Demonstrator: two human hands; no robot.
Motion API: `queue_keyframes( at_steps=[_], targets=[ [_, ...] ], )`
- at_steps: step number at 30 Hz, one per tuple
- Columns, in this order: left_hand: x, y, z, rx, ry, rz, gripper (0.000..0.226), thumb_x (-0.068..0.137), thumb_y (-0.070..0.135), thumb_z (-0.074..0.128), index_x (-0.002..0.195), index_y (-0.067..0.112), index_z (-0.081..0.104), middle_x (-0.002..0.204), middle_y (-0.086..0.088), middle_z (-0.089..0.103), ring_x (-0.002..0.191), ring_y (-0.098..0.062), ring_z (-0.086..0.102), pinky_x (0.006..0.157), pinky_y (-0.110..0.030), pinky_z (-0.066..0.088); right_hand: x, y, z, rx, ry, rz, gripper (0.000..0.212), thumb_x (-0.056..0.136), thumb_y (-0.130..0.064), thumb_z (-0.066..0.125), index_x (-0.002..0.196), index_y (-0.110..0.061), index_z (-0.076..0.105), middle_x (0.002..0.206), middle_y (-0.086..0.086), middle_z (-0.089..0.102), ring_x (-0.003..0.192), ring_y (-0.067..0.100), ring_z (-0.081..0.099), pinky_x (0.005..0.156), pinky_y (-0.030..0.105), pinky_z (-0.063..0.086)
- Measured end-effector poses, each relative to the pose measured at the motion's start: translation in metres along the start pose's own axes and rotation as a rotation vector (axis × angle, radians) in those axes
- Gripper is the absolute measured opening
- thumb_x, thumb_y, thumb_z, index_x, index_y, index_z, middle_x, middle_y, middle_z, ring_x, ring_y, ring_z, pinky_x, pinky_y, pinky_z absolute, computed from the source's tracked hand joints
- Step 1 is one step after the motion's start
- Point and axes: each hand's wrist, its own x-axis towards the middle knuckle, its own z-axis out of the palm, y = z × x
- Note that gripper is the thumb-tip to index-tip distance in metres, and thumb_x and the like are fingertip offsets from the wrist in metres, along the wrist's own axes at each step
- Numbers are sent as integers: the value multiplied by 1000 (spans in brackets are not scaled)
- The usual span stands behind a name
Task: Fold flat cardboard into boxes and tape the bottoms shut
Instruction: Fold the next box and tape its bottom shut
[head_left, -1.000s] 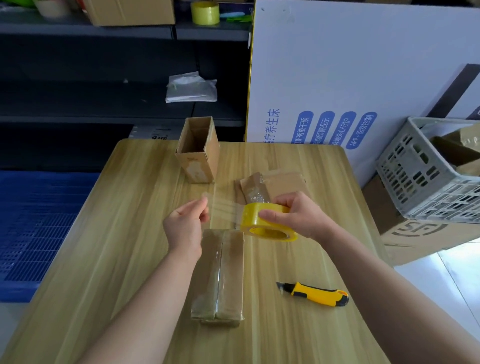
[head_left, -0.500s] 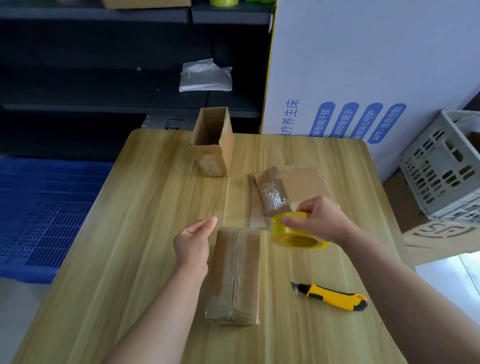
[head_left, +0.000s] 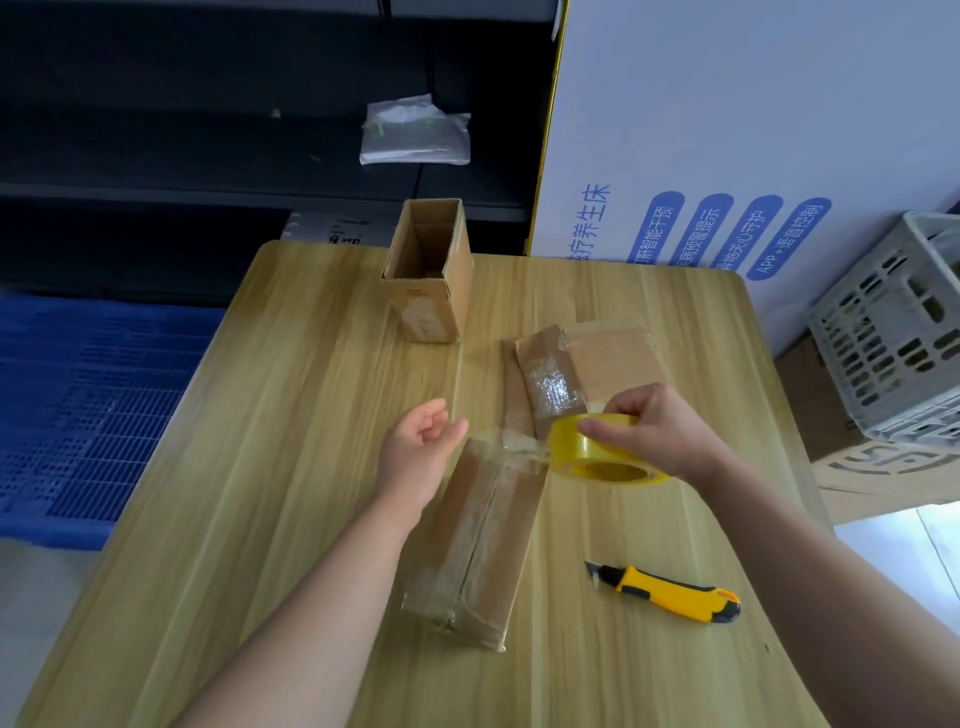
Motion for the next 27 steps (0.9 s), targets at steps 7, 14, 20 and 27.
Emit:
queue_keyframes(
  at_steps=[7,14,20,27],
  targets=[
    [5,-7,11,441,-427,-191,140,42,48,93,153,25,11,152,2,33,138,-16,35,114,-35,30,4,-10,-6,-37,-6,4,42,72,-49,78,71,-8,69,63,5,56,58,14,52,54,30,40],
    [-14,-19,16,356,-357,-167,91,59,39,90,135,22,41,116,12,58,103,-10,57,89,-24,42,3,-52,-25,159,55,-68,39,74,-45,77,69,-8,69,60,2,56,56,16,52,55,30,42],
    [-21,-2,13,420,-370,-163,111,68,40,85,152,20,15,148,5,36,134,-16,38,102,-25,32,6,-86,-50,320,2,-193,38,76,-35,78,71,2,67,59,7,58,54,16,54,55,27,44],
    [-10,36,16,-220,-277,-77,40,99,21,49,136,4,45,129,-21,58,103,-19,60,89,-25,51,1,-86,-48,413,-64,-231,32,66,-37,82,60,-10,66,52,0,57,47,11,53,47,21,42]
  ],
)
